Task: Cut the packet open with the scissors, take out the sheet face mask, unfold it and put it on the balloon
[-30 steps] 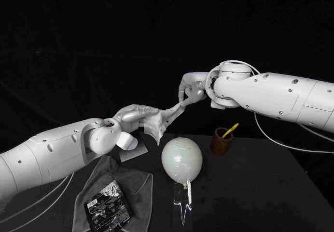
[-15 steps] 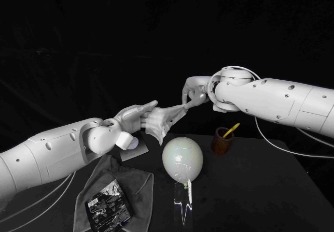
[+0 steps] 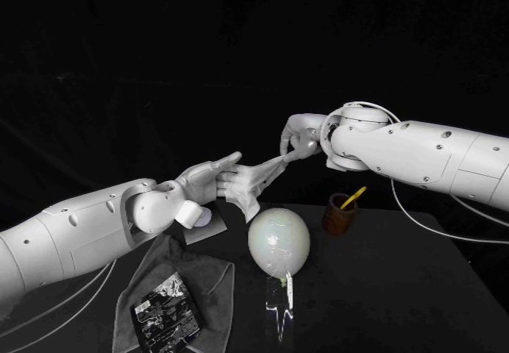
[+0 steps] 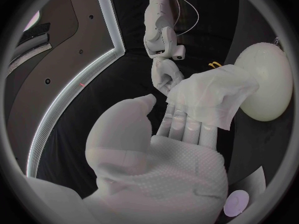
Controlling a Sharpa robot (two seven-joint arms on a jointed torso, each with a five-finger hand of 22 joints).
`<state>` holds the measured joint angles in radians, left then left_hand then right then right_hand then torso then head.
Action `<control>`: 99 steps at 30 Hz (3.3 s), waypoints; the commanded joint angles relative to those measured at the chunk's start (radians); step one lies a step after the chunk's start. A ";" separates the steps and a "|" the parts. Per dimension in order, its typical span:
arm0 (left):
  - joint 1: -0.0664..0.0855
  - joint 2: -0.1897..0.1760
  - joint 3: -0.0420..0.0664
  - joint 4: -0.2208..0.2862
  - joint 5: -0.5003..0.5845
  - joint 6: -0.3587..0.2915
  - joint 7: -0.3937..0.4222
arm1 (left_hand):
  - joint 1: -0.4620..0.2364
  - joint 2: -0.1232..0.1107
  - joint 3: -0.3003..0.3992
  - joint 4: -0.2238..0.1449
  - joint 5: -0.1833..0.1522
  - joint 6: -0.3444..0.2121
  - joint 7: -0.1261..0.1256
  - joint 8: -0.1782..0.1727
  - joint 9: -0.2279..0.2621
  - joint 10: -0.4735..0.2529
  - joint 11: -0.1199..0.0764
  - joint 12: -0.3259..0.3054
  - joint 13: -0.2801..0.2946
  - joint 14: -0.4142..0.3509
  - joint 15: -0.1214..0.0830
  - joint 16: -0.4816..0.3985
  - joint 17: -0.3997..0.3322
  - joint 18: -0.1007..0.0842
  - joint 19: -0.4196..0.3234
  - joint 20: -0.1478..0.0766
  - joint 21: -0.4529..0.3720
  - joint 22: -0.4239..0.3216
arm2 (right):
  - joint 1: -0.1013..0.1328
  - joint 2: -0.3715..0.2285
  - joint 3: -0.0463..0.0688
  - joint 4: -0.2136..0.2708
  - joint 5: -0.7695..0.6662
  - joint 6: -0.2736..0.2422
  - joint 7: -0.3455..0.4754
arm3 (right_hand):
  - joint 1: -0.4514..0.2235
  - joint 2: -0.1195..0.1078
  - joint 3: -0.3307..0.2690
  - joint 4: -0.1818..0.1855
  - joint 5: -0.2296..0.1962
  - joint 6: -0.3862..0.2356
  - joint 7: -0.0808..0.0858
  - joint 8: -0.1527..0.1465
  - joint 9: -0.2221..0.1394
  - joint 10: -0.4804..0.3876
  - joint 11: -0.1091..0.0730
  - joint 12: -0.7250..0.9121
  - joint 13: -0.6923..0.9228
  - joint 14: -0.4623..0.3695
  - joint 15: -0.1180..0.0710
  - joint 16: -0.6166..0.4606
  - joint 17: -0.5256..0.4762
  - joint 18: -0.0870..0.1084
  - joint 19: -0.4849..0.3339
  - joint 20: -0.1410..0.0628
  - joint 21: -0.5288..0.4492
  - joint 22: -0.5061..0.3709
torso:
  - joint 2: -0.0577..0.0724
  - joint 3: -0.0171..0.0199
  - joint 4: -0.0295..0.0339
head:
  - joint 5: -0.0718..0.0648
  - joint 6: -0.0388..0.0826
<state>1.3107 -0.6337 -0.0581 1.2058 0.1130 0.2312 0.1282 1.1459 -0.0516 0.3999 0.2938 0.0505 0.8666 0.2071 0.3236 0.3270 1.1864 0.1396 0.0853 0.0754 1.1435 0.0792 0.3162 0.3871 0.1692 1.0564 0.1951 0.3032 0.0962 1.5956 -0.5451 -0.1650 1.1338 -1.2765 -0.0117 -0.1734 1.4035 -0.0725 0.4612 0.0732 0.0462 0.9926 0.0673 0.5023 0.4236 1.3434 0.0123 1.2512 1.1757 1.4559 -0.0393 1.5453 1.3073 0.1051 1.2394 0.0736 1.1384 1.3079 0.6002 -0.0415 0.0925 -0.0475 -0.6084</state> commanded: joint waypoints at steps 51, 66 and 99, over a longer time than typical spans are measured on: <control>0.001 -0.006 0.001 0.019 0.011 -0.103 0.032 | 0.249 0.039 0.195 -0.172 -0.001 0.064 -0.040 0.066 0.037 0.082 -0.039 0.040 -0.006 0.051 -0.025 -0.035 0.041 0.016 0.086 -0.029 -0.061 -0.026 | -0.069 -0.077 -0.007 0.046 0.252 -0.217 0.112 | -0.101 -0.121 -0.086 0.073 0.003 -0.204 0.103 -0.172 -0.075 -0.318 0.079 -0.396 -0.398 -0.318 0.074 -0.141 -0.417 0.059 -0.313 0.054 -0.453 -0.033 | 0.000 -0.0002 -0.0001 | 0.017 -0.009; 0.001 -0.019 0.000 0.050 -0.001 -0.171 0.017 | 0.230 0.023 0.238 -0.192 -0.001 0.069 -0.044 0.075 0.042 0.097 -0.043 0.034 -0.008 0.064 -0.031 -0.038 0.051 0.015 0.099 -0.037 -0.058 -0.024 | -0.119 -0.157 -0.008 0.146 0.443 -0.434 0.209 | -0.047 -0.082 -0.083 0.089 0.006 -0.125 0.098 -0.183 -0.084 -0.188 0.070 -0.258 -0.286 -0.194 0.065 -0.088 -0.290 0.045 -0.146 0.062 -0.297 0.019 | 0.001 -0.0006 0.0006 | 0.023 -0.012; 0.000 -0.037 -0.005 0.111 -0.020 -0.308 0.020 | 0.189 0.001 0.302 -0.229 -0.001 0.075 -0.047 0.084 0.045 0.113 -0.046 0.024 -0.009 0.074 -0.034 -0.048 0.064 0.014 0.105 -0.044 -0.053 -0.021 | -0.179 -0.126 -0.008 0.379 0.447 -0.766 0.249 | -0.091 -0.082 -0.125 0.135 0.006 -0.022 0.068 -0.206 -0.101 0.063 0.044 0.094 0.100 0.024 0.038 0.000 0.053 -0.020 0.103 0.035 0.052 0.151 | 0.001 -0.0008 0.0015 | 0.020 -0.015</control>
<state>1.3093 -0.6712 -0.0641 1.3126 0.1019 -0.0492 0.1376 1.3441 -0.0531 0.6807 0.0798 0.0466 0.9342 0.1609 0.4044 0.3704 1.2905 0.0931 0.1153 0.0672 1.2084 0.0465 0.2747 0.4497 0.1689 1.1544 0.1503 0.2476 0.0740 1.4183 -0.6731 -0.1732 1.5119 -0.7882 -0.7273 0.0880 1.3219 -0.1561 0.3374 0.2052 0.0485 0.9638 0.1366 0.3005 0.3233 1.3992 0.0574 1.3411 1.2736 1.4621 -0.0015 1.5403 1.3077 0.0989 1.3344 0.1075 1.1869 1.3078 0.6007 -0.0421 0.0937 -0.0281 -0.6238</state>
